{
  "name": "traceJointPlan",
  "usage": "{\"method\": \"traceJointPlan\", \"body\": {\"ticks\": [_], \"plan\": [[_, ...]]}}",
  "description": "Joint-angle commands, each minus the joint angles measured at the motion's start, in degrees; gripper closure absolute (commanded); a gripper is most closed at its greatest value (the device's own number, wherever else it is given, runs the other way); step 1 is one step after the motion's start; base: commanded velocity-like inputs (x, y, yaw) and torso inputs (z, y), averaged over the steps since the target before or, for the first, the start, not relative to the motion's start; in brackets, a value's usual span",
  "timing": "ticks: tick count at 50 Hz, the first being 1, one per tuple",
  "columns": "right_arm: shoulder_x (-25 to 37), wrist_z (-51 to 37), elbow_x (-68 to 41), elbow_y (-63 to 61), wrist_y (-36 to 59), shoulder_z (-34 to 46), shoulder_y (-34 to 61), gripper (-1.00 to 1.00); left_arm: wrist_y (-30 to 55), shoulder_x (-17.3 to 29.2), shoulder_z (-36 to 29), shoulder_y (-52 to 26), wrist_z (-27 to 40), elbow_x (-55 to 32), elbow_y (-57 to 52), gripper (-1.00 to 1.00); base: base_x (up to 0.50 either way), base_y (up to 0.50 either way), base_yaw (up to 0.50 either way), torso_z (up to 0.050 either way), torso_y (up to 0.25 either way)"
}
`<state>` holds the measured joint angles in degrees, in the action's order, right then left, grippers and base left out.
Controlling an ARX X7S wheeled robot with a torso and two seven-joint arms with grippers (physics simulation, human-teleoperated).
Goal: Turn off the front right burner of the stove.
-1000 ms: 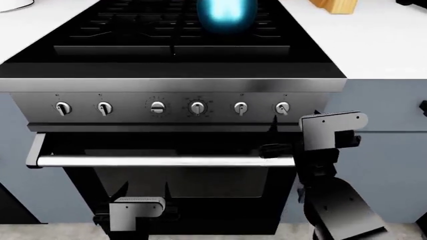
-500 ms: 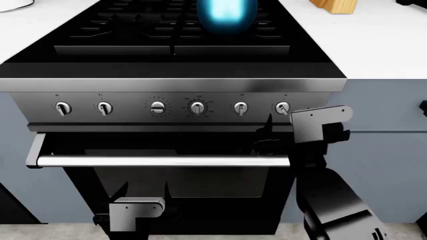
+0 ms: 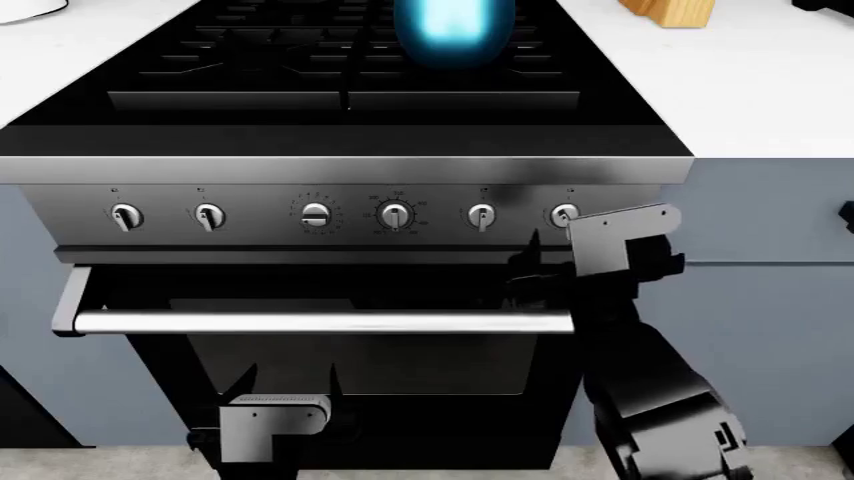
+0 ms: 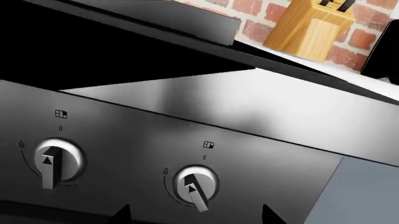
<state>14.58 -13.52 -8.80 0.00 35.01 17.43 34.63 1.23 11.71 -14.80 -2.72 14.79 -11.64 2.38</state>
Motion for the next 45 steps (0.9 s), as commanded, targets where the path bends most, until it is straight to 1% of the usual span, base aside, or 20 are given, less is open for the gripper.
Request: {"method": "traceJointPlan", "body": {"ticks": [1,45], "plan": [[-0.3,0.2,1.1,4.0,-1.2,1.6,2.2,-1.0,-0.1,0.2,-0.3,-0.2,0.2,-0.3,0.2,-1.0,0.0,0.0,0.0,0.0,0.0],[-2.4,-0.1,1.0,17.8,-8.3,2.0,6.7,-1.0,-0.3,0.8,-1.2,-0.6,1.0,-1.1,0.7,-1.0,0.0,0.0,0.0,0.0,0.0]]}}
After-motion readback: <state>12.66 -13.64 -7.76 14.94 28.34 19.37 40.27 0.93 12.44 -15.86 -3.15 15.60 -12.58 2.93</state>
